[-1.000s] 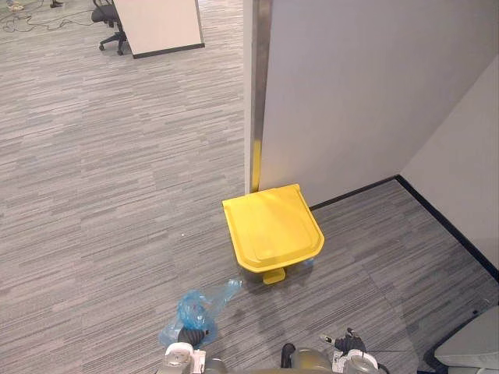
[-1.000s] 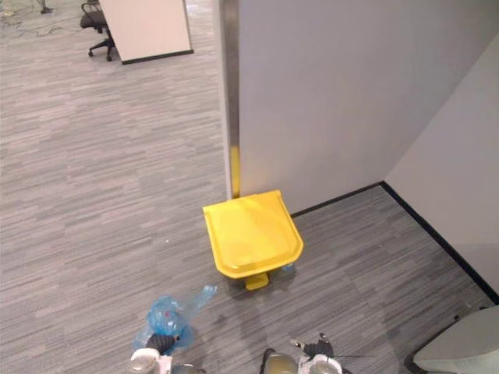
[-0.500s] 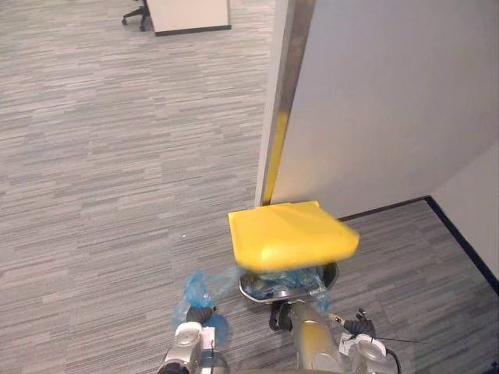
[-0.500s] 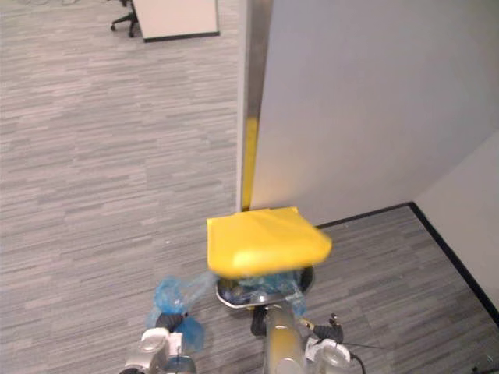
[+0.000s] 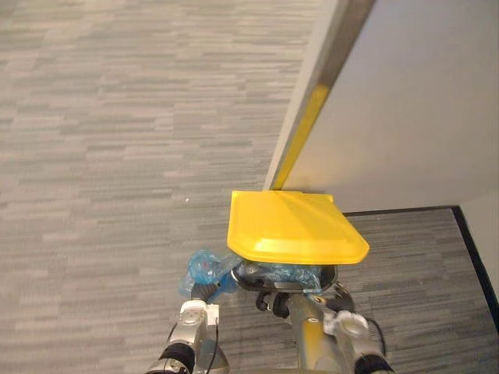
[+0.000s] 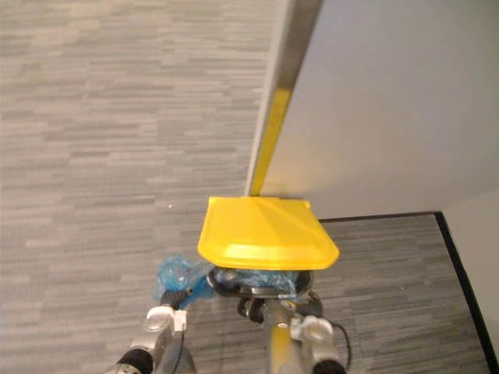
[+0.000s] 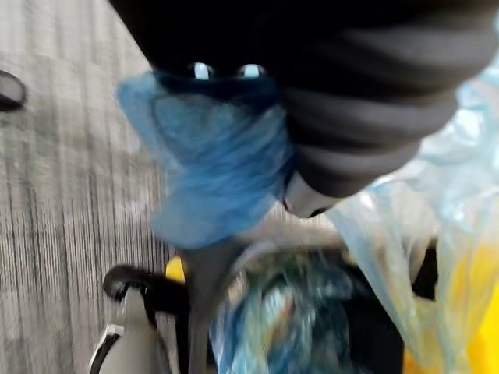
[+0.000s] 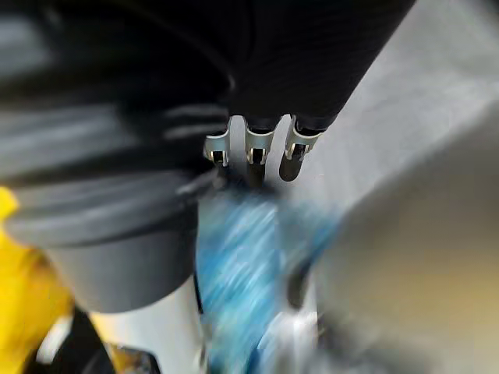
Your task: Gather rubbish on tea table into small bin, then transfer packed bag to large trash can.
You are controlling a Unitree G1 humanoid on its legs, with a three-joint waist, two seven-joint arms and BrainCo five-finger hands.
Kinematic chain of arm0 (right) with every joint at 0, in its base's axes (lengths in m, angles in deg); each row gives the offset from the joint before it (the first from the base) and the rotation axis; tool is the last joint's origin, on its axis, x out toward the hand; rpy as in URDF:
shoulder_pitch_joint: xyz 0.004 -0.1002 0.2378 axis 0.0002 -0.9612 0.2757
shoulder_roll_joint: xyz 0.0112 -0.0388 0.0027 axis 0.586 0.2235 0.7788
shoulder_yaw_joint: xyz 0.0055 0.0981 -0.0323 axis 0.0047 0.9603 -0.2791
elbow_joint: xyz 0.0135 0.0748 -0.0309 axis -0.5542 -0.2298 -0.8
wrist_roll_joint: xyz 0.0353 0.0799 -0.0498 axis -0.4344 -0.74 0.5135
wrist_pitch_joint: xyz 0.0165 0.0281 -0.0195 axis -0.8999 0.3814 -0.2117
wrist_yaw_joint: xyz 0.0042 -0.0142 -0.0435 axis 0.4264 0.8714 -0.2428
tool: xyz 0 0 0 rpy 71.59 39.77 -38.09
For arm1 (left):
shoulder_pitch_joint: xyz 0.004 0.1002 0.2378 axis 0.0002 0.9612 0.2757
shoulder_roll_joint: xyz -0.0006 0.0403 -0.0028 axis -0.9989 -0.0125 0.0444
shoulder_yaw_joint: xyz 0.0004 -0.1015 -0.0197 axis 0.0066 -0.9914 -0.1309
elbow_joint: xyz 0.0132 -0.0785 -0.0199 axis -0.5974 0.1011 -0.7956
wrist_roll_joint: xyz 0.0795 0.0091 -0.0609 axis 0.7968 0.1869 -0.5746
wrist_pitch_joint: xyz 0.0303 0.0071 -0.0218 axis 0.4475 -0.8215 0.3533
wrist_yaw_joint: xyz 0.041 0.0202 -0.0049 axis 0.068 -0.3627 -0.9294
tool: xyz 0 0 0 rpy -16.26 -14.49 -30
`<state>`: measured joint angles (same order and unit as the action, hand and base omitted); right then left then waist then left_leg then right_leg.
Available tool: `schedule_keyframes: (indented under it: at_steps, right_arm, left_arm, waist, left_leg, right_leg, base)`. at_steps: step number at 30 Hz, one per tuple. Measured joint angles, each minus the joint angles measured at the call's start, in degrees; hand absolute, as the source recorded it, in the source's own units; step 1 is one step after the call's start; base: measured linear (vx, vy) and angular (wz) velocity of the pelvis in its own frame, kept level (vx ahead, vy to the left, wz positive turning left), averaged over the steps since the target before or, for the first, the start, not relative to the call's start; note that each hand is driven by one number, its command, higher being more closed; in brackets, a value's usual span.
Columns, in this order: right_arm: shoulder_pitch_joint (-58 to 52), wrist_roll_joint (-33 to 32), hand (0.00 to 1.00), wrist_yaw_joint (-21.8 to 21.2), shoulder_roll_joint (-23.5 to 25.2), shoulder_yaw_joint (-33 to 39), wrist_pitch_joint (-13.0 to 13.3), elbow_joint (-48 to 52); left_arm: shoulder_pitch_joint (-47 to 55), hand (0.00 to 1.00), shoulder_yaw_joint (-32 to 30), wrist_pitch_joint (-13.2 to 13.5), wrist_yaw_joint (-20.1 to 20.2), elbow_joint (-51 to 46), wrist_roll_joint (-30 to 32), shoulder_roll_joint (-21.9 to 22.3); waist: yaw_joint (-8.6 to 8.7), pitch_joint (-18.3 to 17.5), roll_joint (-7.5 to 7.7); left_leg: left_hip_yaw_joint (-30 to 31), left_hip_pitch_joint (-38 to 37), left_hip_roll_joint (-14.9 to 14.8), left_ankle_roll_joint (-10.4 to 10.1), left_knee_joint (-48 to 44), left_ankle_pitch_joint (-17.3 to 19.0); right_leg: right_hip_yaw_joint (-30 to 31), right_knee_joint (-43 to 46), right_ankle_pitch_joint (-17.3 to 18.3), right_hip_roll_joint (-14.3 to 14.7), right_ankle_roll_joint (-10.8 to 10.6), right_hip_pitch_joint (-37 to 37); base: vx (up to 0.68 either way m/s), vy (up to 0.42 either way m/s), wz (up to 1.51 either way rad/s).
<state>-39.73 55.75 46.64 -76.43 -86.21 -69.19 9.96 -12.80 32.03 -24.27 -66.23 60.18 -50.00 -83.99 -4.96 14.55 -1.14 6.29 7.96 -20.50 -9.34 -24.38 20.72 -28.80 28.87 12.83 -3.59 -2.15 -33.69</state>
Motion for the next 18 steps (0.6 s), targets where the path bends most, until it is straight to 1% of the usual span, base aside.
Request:
schedule_keyframes:
  at_steps: [1,2,3,4,5,6,7,8,9,10,11,12,13,14,15,16,17,18]
  right_arm:
    - [4.39,-0.13,0.0,0.71,-1.59,-0.03,0.16,1.47]
    - [7.62,-0.16,0.0,1.19,-3.49,-0.01,0.67,1.98]
    - [11.57,-0.75,0.0,1.94,-5.66,0.19,0.99,2.39]
    - [14.03,-1.4,0.0,2.23,-7.02,0.49,1.14,2.46]
    - [18.42,-2.41,0.0,3.17,-9.7,0.69,0.77,1.51]
    - [20.65,-3.37,0.0,3.58,-11.0,0.74,0.64,0.24]
    - [24.04,-4.25,0.0,4.03,-12.05,1.05,0.63,-0.66]
    - [26.61,-5.29,0.0,4.21,-12.31,1.02,0.63,-1.39]
    - [28.43,-6.21,0.0,4.25,-12.6,0.99,0.65,-1.5]
    - [29.21,-6.39,0.0,4.25,-12.76,0.98,0.64,-1.5]
    - [30.96,-6.96,0.0,4.3,-13.45,0.89,0.55,-1.39]
    - [31.99,-8.48,0.0,5.19,-15.23,0.72,0.55,-1.51]
    - [33.63,-8.78,0.0,5.33,-15.81,0.45,0.58,-1.52]
    - [34.75,-9.21,0.0,5.33,-15.87,0.41,0.56,-1.55]
    - [35.29,-9.86,0.0,5.34,-16.31,0.38,0.57,-1.55]
    - [35.3,-10.29,0.0,5.34,-16.55,0.16,0.56,-1.56]
    - [35.32,-10.3,0.0,5.3,-16.93,-0.82,0.56,-1.56]
    - [35.34,-10.3,0.0,5.25,-17.3,-1.35,0.54,-1.56]
  left_arm:
    - [-0.33,1.0,0.5,0.22,-0.84,-1.17,-0.3,-0.25]
    - [-0.48,1.0,0.92,0.59,-0.99,-1.8,-0.74,-0.36]
    - [-0.93,1.0,0.97,1.47,-1.57,-1.97,-1.21,-0.7]
    - [-1.0,1.0,0.99,1.61,-1.99,-1.99,-1.4,-0.67]
    - [-0.94,1.0,1.41,1.99,-2.15,-2.0,-2.38,-0.66]
    - [-0.85,1.0,1.53,2.32,-2.19,-2.04,-2.83,-0.69]
    - [-1.03,1.0,1.7,2.59,-2.59,-2.25,-3.48,-1.73]
    - [-0.92,1.0,1.92,2.6,-3.19,-2.32,-4.05,-2.52]
    - [-0.79,1.0,1.95,2.6,-3.29,-2.32,-4.75,-3.26]
    - [-0.81,1.0,2.0,2.59,-3.3,-2.33,-5.04,-3.32]
    - [-0.6,1.0,1.93,2.65,-3.33,-2.52,-5.6,-2.79]
    - [-1.37,1.0,1.89,2.84,-3.42,-3.05,-5.98,-3.5]
    - [-1.35,1.0,2.62,3.4,-4.12,-3.91,-6.56,-3.73]
    - [-1.23,1.0,3.25,3.52,-4.26,-3.88,-6.73,-4.02]
    - [-1.46,1.0,4.17,3.51,-4.21,-4.15,-6.81,-4.21]
    - [-1.18,1.0,4.98,3.53,-4.23,-4.91,-7.0,-4.12]
    - [-0.5,1.0,6.34,3.71,-4.19,-6.78,-7.27,-4.16]
    - [-0.24,1.0,6.94,3.8,-4.19,-7.97,-7.34,-4.15]
  waist:
    - [-0.66,0.08,0.09]
    - [-1.36,0.26,0.32]
    - [-1.55,0.73,0.56]
    - [-1.54,1.21,0.81]
    - [-1.46,1.82,0.91]
    - [-1.6,2.05,1.32]
    - [-1.76,3.33,2.85]
    - [-1.76,3.95,3.91]
    - [-1.95,4.07,4.07]
    - [-2.06,4.17,3.9]
    - [-3.53,4.91,2.73]
    - [-1.39,7.08,4.45]
    - [-1.97,7.4,4.09]
    - [-2.19,7.43,4.11]
    - [-2.03,7.54,4.25]
    - [-2.04,7.6,4.23]
    - [-1.67,7.65,4.14]
    - [-1.48,7.66,4.13]
  left_leg:
    - [1.21,2.09,-0.02,-0.24,-0.01,-1.11]
    - [1.73,3.12,0.01,0.0,-0.19,-1.34]
    - [2.04,4.98,0.34,-0.08,-1.92,-0.78]
    - [2.12,6.07,1.22,0.33,-2.87,0.03]
    - [2.11,7.16,2.74,1.95,-1.95,2.93]
    - [2.78,7.07,2.72,1.01,-0.61,4.39]
    - [3.55,6.95,3.51,-0.25,1.17,4.18]
    - [4.74,7.15,4.26,-0.59,2.53,3.98]
    - [5.89,8.36,4.78,0.06,2.05,4.09]
    - [6.57,8.89,5.07,0.84,1.71,4.11]
    - [7.16,9.0,3.74,1.71,2.0,3.99]
    - [7.78,8.64,5.92,-1.57,2.84,1.73]
    - [8.83,9.37,6.52,-2.57,2.03,1.12]
    - [8.63,9.83,7.43,-2.12,2.07,0.72]
    - [8.69,9.96,7.74,-1.52,2.4,-0.27]
    - [8.37,9.93,7.75,-1.84,2.83,-0.68]
    - [8.35,9.34,7.97,-2.56,3.32,-1.16]
    - [8.36,9.16,8.1,-2.83,3.32,-1.42]
  right_leg:
    - [-1.27,-0.85,-0.08,-0.49,-0.05,-0.57]
    - [-1.71,-1.55,-0.05,-0.69,-0.11,-0.86]
    - [-1.49,-2.53,-0.21,-0.35,-0.38,-0.94]
    - [-0.76,-3.13,-0.39,0.01,-0.57,-1.0]
    - [1.45,-3.81,-1.0,1.37,-0.91,-1.6]
    - [2.68,-4.25,-2.03,2.22,-0.2,-2.13]
    - [4.03,-6.07,-3.01,2.94,0.42,-2.47]
    - [4.57,-8.97,-3.64,3.85,-0.02,-2.46]
    - [4.56,-11.74,-3.8,4.84,-1.39,-2.46]
    - [4.45,-12.64,-3.59,5.2,-3.09,-2.51]
    - [6.55,-5.07,-4.43,5.7,0.43,-4.98]
    - [18.46,1.75,-5.03,5.17,6.53,-4.4]
    - [16.88,-2.12,-6.5,5.34,3.87,-3.79]
    - [15.76,-4.82,-8.98,5.36,4.03,-3.18]
    - [15.5,-6.36,-10.4,5.39,5.15,-2.67]
    - [15.45,-6.74,-11.15,5.36,5.74,-2.32]
    - [15.33,-7.51,-11.53,5.15,5.6,-1.49]
    - [15.16,-8.36,-11.71,5.04,4.93,-0.77]
  base:
    - [-0.13,-0.217,0.53]
    - [-0.14,-0.164,0.51]
    - [-0.14,-0.108,0.34]
    - [-0.25,-0.093,0.3]
    - [-0.27,-0.088,0.21]
    - [-0.31,-0.113,0.15]
    - [-0.22,-0.104,0.01]
    - [-0.24,-0.107,-0.16]
    - [-0.19,-0.068,-0.25]
    - [-0.12,-0.062,-0.46]
    - [-0.05,-0.055,0.2]
    - [0.0,-0.147,0.17]
    - [0.01,-0.093,0.29]
    - [0.01,-0.07,-0.18]
    - [0.0,0.03,-0.08]
    - [0.0,0.044,0.09]
    - [-0.01,0.054,0.08]
    - [-0.02,0.072,0.12]
